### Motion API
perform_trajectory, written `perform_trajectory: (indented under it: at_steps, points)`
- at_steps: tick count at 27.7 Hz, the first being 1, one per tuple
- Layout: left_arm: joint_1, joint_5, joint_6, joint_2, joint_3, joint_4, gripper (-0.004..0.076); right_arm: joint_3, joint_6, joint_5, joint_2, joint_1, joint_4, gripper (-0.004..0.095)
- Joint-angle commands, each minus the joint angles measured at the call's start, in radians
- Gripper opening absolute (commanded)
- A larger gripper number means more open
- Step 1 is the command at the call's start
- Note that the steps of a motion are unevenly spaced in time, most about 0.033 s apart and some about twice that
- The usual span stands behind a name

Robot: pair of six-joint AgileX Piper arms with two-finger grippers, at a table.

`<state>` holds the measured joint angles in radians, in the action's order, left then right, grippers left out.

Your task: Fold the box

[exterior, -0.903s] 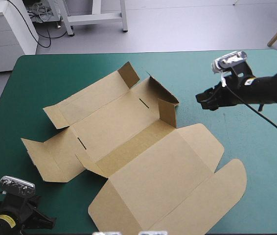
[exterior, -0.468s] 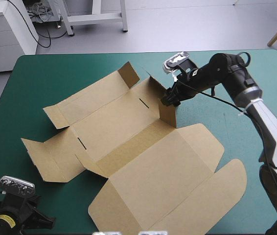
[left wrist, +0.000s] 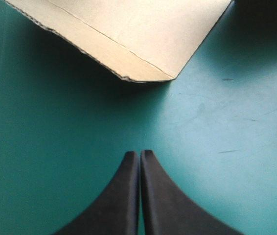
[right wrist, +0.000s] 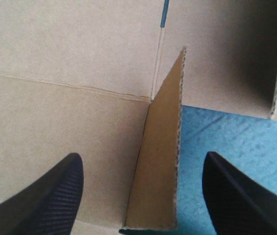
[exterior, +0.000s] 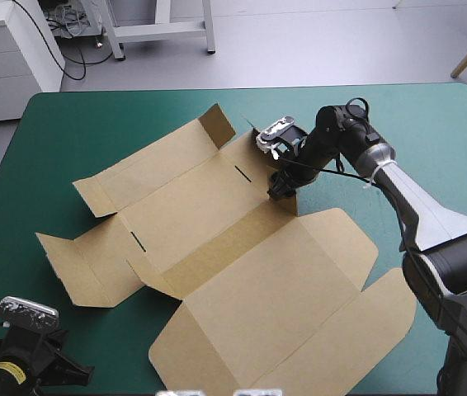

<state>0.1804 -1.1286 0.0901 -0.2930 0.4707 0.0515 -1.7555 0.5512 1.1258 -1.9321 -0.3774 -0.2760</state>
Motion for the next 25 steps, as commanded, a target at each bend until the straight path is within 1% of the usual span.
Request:
perform_trajectory:
  at_steps: [1, 5, 11, 13, 14, 15, 18, 19, 20, 21, 25]
  points:
    - [-0.001, 0.047, -0.009, -0.014, 0.031, 0.002, -0.001, -0.033, 0.003, -0.03, 0.03, 0.002, 0.001, 0.0619]
    - [-0.001, 0.047, -0.009, -0.014, 0.031, 0.002, -0.001, -0.033, 0.004, -0.031, -0.001, 0.002, 0.003, 0.0593]
    - [-0.001, 0.047, -0.009, -0.014, 0.031, 0.002, -0.001, -0.044, 0.004, -0.048, -0.023, 0.002, 0.003, 0.0588]
    - [-0.001, 0.047, -0.009, -0.014, 0.031, 0.002, -0.001, -0.044, 0.004, -0.048, -0.023, 0.002, 0.003, 0.0568]
    - [-0.001, 0.047, -0.009, -0.014, 0.031, 0.002, -0.001, -0.044, 0.004, -0.048, -0.023, 0.002, 0.003, 0.0537]
    - [-0.001, 0.047, -0.009, -0.014, 0.031, 0.002, -0.001, -0.044, 0.004, -0.048, -0.025, 0.002, 0.003, 0.0485]
    - [-0.001, 0.047, -0.009, -0.014, 0.031, 0.002, -0.001, -0.044, 0.018, -0.041, -0.025, 0.002, 0.003, 0.0236]
    - [-0.001, 0.047, -0.009, -0.014, 0.031, 0.002, -0.001, -0.044, 0.031, -0.034, -0.026, 0.002, 0.003, 0.0128]
    - [-0.001, 0.047, -0.009, -0.014, 0.031, 0.002, -0.001, -0.044, 0.033, -0.029, -0.026, 0.002, 0.003, 0.0045]
    - [-0.001, 0.047, -0.009, -0.014, 0.031, 0.002, -0.001, -0.044, 0.033, -0.021, -0.027, 0.002, 0.003, -0.0014]
    - [-0.001, 0.047, -0.009, -0.014, 0.031, 0.002, -0.001, -0.044, 0.082, 0.005, -0.028, 0.002, 0.007, -0.0019]
